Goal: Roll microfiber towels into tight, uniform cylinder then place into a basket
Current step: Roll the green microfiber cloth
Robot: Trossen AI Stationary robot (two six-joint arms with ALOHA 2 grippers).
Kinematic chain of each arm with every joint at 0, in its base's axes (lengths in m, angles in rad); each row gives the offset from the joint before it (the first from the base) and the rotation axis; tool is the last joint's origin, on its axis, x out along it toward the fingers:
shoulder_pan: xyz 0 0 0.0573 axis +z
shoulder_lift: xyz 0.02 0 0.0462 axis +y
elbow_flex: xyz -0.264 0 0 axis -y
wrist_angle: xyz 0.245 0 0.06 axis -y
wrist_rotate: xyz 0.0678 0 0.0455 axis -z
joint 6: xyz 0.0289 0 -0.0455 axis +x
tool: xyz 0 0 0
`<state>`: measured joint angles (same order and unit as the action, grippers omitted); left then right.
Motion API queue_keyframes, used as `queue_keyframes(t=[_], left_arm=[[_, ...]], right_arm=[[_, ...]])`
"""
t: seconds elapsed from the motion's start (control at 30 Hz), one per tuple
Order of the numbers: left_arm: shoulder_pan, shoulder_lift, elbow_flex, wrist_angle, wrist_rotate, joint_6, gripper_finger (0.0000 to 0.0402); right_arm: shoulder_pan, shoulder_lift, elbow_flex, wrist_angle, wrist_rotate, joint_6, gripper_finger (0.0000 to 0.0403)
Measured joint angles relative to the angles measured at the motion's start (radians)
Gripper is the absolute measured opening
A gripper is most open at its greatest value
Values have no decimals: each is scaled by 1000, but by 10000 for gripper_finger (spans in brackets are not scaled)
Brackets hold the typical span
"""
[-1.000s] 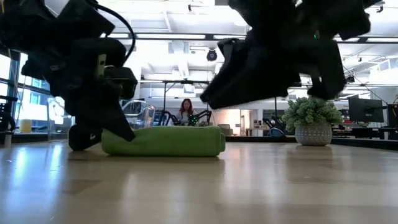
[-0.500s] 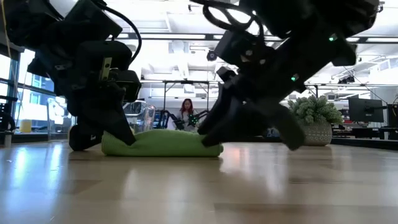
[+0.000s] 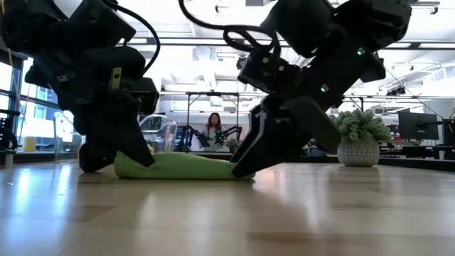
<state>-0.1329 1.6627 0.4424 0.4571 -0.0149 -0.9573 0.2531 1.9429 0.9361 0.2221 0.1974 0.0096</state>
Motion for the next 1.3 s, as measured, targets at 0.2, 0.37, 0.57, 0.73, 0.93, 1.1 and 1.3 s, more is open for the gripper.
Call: queue_keyframes(t=[0.2,0.37,0.57,0.73,0.93,1.1,1.3], left_arm=[[4,-58,-6,-33,0,61,83],[8,-153,-5,-161,-6,158,106],[10,-281,-3,-375,-35,248,129],[-2,-394,-3,-442,-43,337,142],[-77,-434,-2,-350,-74,455,145],[-162,-397,0,-228,-230,594,145],[-209,-322,0,-196,-292,646,152]], right_arm=[[-25,-2,1,-20,-61,120,174],[-25,-2,1,-31,-65,170,174],[-24,13,1,-31,-65,198,174],[-24,58,2,9,-53,208,174],[-22,76,0,62,-49,233,174],[-22,82,-3,118,-50,202,174],[-22,82,-3,119,-50,223,174]])
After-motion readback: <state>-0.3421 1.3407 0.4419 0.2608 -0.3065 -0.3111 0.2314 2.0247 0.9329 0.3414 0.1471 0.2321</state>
